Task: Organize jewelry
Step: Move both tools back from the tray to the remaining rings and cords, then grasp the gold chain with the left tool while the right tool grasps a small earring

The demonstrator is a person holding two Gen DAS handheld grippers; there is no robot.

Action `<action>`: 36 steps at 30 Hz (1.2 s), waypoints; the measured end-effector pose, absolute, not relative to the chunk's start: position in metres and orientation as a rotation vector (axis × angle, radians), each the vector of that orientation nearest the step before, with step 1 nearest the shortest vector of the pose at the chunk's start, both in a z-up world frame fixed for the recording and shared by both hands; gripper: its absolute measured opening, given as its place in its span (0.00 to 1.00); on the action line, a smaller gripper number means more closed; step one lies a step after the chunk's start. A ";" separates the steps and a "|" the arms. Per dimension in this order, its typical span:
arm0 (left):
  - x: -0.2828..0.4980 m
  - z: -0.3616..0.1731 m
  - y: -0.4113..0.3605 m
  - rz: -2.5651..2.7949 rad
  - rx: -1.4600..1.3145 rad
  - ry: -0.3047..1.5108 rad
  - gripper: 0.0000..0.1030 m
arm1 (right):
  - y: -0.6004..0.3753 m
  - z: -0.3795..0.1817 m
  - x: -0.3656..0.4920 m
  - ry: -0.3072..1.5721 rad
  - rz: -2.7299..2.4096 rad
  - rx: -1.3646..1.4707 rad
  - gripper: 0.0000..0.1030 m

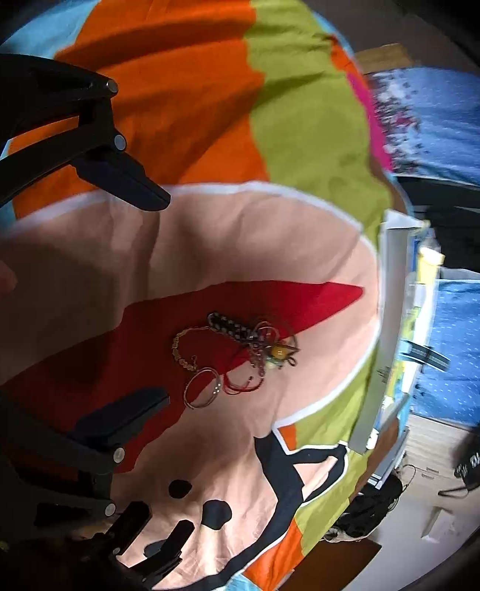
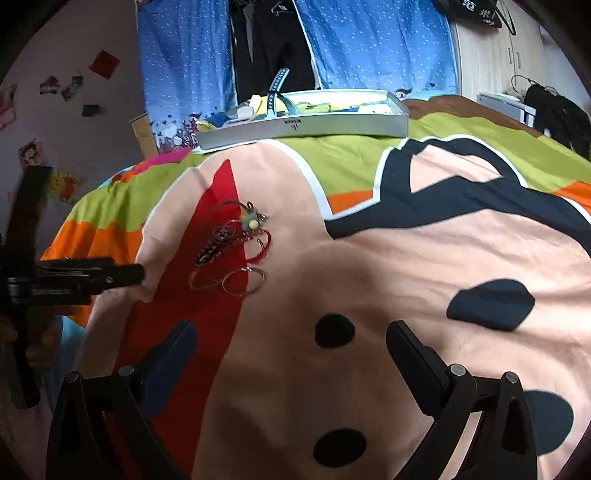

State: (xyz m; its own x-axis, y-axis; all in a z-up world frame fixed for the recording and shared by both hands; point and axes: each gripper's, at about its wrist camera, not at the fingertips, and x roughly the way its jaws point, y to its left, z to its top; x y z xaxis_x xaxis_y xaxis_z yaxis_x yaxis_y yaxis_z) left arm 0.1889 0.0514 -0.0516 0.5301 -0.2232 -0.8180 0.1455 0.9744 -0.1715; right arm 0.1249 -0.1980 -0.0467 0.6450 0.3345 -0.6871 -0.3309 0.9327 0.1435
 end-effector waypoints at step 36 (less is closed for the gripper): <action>0.243 -0.095 0.043 -0.476 -0.176 1.101 0.13 | -0.141 -0.097 0.224 0.997 0.666 -0.233 0.25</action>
State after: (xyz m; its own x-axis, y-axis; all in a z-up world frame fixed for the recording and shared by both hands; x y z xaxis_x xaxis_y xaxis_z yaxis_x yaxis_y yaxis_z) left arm 0.2427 0.0427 -0.0951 0.3644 -0.4533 -0.8135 0.2822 0.8862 -0.3674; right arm 0.2236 -0.1414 -0.0965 0.3662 0.4097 -0.8355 -0.6143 0.7808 0.1136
